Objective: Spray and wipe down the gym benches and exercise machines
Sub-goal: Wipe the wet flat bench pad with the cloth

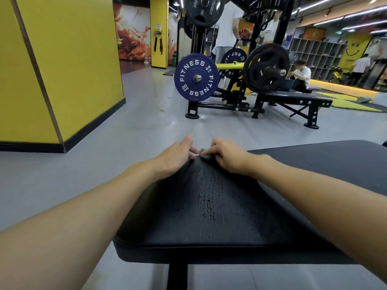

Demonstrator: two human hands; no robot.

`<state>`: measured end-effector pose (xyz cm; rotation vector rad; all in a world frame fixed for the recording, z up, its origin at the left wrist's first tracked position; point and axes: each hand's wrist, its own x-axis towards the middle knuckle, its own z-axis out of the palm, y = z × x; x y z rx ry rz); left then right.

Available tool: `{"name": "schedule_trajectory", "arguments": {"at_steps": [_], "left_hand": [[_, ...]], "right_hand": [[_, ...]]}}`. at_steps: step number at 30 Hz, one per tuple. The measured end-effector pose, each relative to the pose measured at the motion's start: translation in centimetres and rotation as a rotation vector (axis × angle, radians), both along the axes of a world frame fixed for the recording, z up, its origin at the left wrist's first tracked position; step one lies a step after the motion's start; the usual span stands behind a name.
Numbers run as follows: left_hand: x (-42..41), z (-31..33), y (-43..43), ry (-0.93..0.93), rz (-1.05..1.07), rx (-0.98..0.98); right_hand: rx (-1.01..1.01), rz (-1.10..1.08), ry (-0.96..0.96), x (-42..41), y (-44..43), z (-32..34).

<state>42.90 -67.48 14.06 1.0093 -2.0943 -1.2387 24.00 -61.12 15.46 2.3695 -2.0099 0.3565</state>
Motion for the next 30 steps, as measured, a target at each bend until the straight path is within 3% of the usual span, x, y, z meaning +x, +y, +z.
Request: {"name": "schedule_trajectory", "arguments": {"at_steps": [4,10,13,15,19,21,30], "left_hand": [[-0.1,0.8,0.4,0.014,-0.028,-0.008],[-2.5,1.2,1.1,0.013,-0.071,-0.011],[-4.1,1.3,1.6,-0.027,-0.108,-0.029],[-5.2,1.6,2.1,-0.030,-0.111,-0.040],[-6.6,1.8,3.2,-0.046,-0.127,-0.060],[-7.1,2.0,3.8,-0.059,-0.145,-0.078],[-11.7,3.1,6.2,-0.033,-0.231,-0.083]], "right_hand": [[0.015,0.077,0.009,1.7,3.1,0.1],[0.109,0.328,-0.049,3.0,16.1,1.1],[0.144,0.371,-0.051,1.9,16.9,1.4],[0.077,0.322,-0.015,-0.1,14.0,1.3],[0.016,-0.042,-0.047,-6.3,6.3,1.8],[0.003,-0.120,-0.037,-7.1,5.2,1.7],[0.117,0.233,-0.047,-3.6,20.8,2.7]]}}
